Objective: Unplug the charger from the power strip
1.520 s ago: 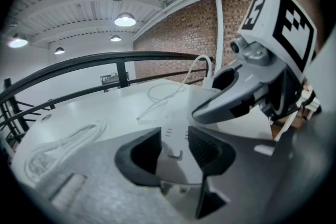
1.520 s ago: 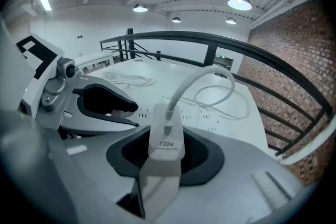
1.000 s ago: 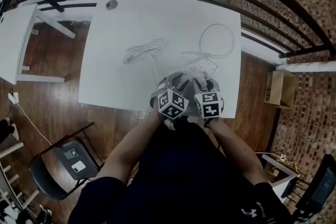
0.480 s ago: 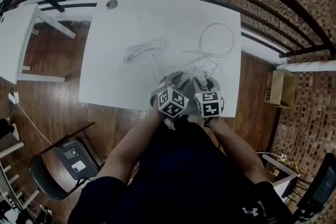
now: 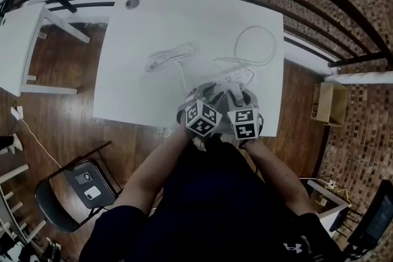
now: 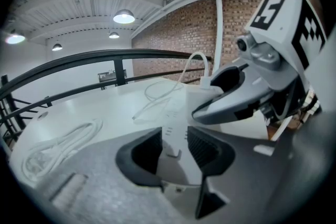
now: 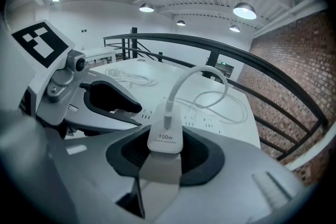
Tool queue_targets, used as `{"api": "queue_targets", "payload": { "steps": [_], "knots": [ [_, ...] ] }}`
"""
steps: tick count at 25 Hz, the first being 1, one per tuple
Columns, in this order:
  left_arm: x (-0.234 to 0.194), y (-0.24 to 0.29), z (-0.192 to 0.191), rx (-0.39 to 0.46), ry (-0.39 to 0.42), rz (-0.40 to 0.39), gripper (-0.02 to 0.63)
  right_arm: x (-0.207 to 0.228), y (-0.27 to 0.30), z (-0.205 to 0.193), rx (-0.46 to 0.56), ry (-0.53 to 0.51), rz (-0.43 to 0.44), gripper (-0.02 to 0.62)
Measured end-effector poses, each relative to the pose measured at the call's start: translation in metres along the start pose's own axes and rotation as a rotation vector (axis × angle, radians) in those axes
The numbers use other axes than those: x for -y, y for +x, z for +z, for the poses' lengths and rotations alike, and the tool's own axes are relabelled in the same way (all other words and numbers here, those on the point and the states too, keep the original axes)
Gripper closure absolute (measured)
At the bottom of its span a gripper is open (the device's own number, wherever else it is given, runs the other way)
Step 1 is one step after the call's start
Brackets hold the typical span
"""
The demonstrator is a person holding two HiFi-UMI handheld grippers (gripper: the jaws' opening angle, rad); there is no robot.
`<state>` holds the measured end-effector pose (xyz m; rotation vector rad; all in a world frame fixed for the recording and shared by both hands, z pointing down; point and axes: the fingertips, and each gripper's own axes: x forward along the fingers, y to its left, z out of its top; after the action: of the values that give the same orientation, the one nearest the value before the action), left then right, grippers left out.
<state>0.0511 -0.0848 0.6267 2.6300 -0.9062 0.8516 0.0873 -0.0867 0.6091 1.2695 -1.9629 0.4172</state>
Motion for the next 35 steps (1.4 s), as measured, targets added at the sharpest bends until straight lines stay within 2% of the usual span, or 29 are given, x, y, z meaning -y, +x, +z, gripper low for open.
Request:
{"api": "queue_targets", "payload": {
  "steps": [2,6,11,15,16,22,27,30,32,35],
  "knots": [
    [0.000,0.000,0.001,0.000,-0.001,-0.002,0.449,0.001,0.000,0.000,0.006,0.015,0.003,0.448],
    [0.001,0.000,0.001,-0.002,0.007,-0.004,0.449,0.009,0.002,-0.009,0.013,0.127,0.023,0.453],
    [0.002,0.000,0.000,-0.003,0.005,-0.006,0.449,0.008,0.000,-0.009,0.021,0.093,0.010,0.453],
    [0.001,0.001,0.001,0.001,0.007,0.001,0.449,-0.005,-0.013,0.018,0.096,-0.050,0.003,0.453],
    [0.000,0.001,0.001,0.002,0.005,0.004,0.449,-0.008,-0.015,0.022,0.108,-0.047,0.014,0.453],
    [-0.003,0.002,0.000,-0.031,-0.024,0.007,0.450,0.008,-0.025,0.023,0.125,0.172,0.067,0.453],
    [-0.004,-0.020,0.011,-0.007,-0.131,-0.024,0.442,0.020,-0.039,0.027,0.151,0.290,0.116,0.453],
    [-0.003,-0.044,0.018,0.027,-0.257,-0.047,0.442,0.030,-0.047,0.025,0.160,0.349,0.139,0.453],
    [0.000,-0.060,0.018,0.054,-0.348,-0.058,0.442,0.037,-0.052,0.022,0.168,0.425,0.169,0.453],
    [0.011,-0.079,0.016,0.072,-0.426,-0.079,0.450,0.052,-0.061,0.014,0.171,0.539,0.186,0.453]
  ]
}}
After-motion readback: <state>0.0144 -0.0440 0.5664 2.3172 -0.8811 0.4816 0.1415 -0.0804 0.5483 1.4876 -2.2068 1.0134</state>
